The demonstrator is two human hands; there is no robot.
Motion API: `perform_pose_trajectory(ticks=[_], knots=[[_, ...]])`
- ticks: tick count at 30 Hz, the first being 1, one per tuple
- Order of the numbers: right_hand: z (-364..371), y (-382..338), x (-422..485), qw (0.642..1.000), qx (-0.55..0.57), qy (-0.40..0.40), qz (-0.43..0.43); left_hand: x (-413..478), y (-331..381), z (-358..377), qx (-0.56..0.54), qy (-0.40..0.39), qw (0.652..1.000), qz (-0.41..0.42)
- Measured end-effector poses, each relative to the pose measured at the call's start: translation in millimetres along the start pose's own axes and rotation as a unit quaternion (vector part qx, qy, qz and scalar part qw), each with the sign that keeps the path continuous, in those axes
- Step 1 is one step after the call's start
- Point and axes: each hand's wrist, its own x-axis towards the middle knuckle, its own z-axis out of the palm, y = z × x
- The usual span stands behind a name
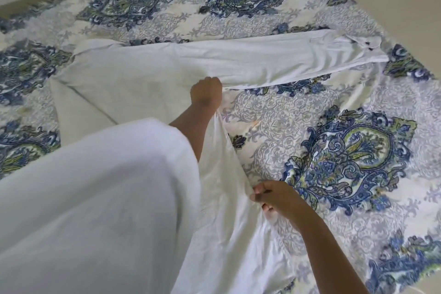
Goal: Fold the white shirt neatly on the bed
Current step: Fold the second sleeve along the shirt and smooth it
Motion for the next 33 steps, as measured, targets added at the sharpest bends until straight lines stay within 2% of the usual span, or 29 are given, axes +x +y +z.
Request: perform_pose_trajectory(ticks=[2,3,5,6,8,9,10,12,14,15,18,20,22,24,26,28,30,33], knots=[[6,-1,-6,0.999,-0.02,0.035,-0.018,-3,-11,-11,-0.12,0.047,0.992,-0.009],[10,-3,-12,0.997,-0.034,0.055,-0.032,-6,-20,-17,-0.2,0.086,0.976,-0.021],[26,-10,-29,0.992,-0.068,0.079,-0.078,-20,-47,-29,-0.352,0.147,0.922,-0.067],[36,-12,-37,0.984,-0.111,0.083,-0.109,-28,-62,-32,-0.443,0.152,0.877,-0.106],[62,-19,-51,0.958,-0.229,0.069,-0.156,-49,-93,-33,-0.62,0.113,0.745,-0.221],[80,-22,-58,0.939,-0.287,0.076,-0.175,-60,-110,-30,-0.664,0.082,0.69,-0.275],[96,-23,-60,0.915,-0.337,0.093,-0.203,-69,-127,-24,-0.684,0.046,0.657,-0.314],[121,-18,-58,0.89,-0.377,0.082,-0.241,-83,-148,-16,-0.693,-0.025,0.622,-0.362],[141,-12,-55,0.891,-0.4,0.042,-0.211,-91,-154,-12,-0.702,-0.069,0.603,-0.373],[148,-7,-54,0.897,-0.401,0.026,-0.184,-95,-152,-13,-0.697,-0.081,0.607,-0.373],[159,2,-55,0.919,-0.367,0.014,-0.146,-113,-137,-12,-0.624,-0.153,0.675,-0.362],[163,6,-60,0.925,-0.354,0.026,-0.135,-127,-136,-3,-0.592,-0.138,0.697,-0.38],[165,10,-64,0.93,-0.35,0.015,-0.116,-137,-145,4,-0.618,-0.082,0.665,-0.411],[163,15,-69,0.94,-0.329,0.008,-0.095,-149,-147,7,-0.649,-0.064,0.642,-0.404],[157,20,-74,0.955,-0.289,0.011,-0.074,-166,-138,10,-0.633,-0.101,0.668,-0.377],[143,28,-81,0.966,-0.246,0.059,-0.057,-193,-118,14,-0.603,-0.15,0.691,-0.37],[125,41,-89,0.954,-0.279,0.092,-0.069,-224,-99,22,-0.606,-0.182,0.674,-0.382],[112,63,-98,0.911,-0.396,0.013,-0.115,-269,-77,36,-0.622,-0.206,0.642,-0.398]])
